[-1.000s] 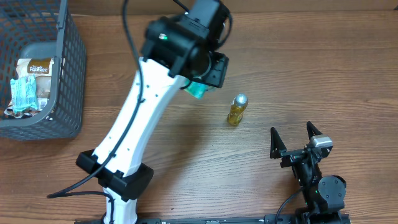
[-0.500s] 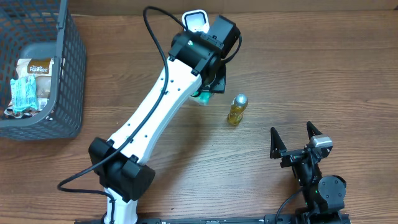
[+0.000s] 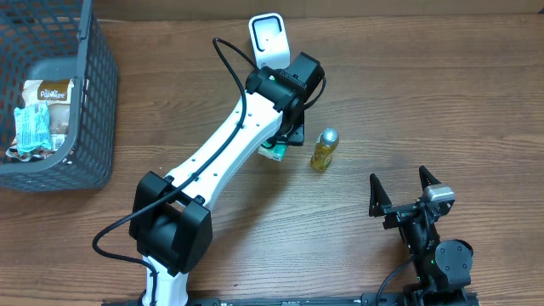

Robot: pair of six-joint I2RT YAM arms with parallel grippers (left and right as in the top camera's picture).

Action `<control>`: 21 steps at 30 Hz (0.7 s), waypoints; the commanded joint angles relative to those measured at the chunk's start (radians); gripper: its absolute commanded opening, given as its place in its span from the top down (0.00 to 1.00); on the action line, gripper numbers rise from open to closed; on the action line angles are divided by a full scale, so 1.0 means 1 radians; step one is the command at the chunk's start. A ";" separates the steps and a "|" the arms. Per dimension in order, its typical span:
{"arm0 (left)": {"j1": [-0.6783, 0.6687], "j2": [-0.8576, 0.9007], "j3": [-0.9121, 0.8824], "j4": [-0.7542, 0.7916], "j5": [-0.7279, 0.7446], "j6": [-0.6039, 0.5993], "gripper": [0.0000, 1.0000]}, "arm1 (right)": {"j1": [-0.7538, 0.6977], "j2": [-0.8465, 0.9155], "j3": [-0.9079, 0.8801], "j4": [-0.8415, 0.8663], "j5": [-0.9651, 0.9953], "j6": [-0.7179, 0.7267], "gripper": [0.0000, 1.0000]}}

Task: Scan the item barcode
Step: 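Lower the jar onto the table left of the Vim bottle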

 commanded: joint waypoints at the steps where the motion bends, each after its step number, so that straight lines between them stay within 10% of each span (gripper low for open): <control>1: 0.007 -0.005 -0.027 0.024 0.014 -0.068 0.74 | -0.003 -0.008 -0.011 0.007 0.005 -0.008 0.00; 21: 0.008 -0.004 -0.206 0.217 0.055 -0.145 0.71 | -0.003 -0.008 -0.011 0.007 0.005 -0.008 0.00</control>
